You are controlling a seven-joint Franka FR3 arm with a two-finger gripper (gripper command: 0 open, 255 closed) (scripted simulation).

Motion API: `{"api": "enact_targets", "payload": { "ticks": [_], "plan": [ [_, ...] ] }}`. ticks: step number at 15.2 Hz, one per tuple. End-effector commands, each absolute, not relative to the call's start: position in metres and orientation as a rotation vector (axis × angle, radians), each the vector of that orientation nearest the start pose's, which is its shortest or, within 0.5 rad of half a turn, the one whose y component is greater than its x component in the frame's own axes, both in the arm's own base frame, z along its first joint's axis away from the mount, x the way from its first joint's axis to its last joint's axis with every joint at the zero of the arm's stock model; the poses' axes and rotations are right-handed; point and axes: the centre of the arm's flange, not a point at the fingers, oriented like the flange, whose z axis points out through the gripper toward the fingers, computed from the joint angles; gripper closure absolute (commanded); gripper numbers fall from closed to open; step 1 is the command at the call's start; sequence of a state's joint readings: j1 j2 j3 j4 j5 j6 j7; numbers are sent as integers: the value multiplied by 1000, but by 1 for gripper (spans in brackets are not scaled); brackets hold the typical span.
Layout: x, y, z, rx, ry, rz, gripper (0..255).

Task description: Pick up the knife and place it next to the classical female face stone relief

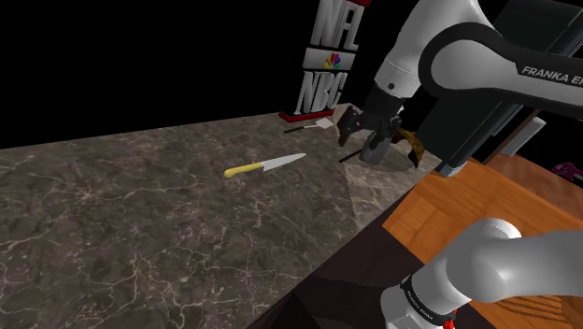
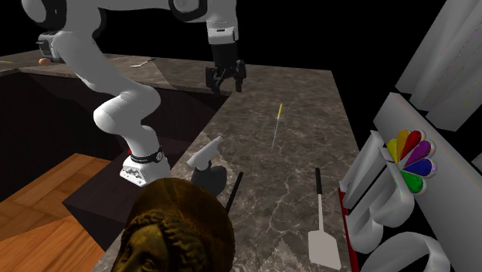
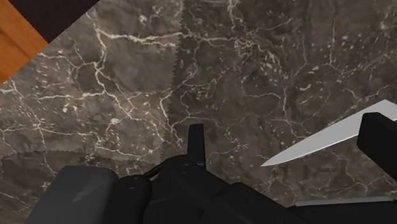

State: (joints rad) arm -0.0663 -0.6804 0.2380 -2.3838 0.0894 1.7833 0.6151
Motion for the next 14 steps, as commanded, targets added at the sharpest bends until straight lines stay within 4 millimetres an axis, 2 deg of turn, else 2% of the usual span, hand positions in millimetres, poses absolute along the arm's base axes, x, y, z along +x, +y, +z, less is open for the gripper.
{"api": "enact_targets", "payload": {
  "ticks": [1, 8, 14],
  "plan": [
    [361, 104, 538, -3011, 979, -117, 0],
    [422, 157, 493, -2747, 1542, -58, 0],
    [487, 183, 455, -2437, 1973, -7, 0]
  ]
}}
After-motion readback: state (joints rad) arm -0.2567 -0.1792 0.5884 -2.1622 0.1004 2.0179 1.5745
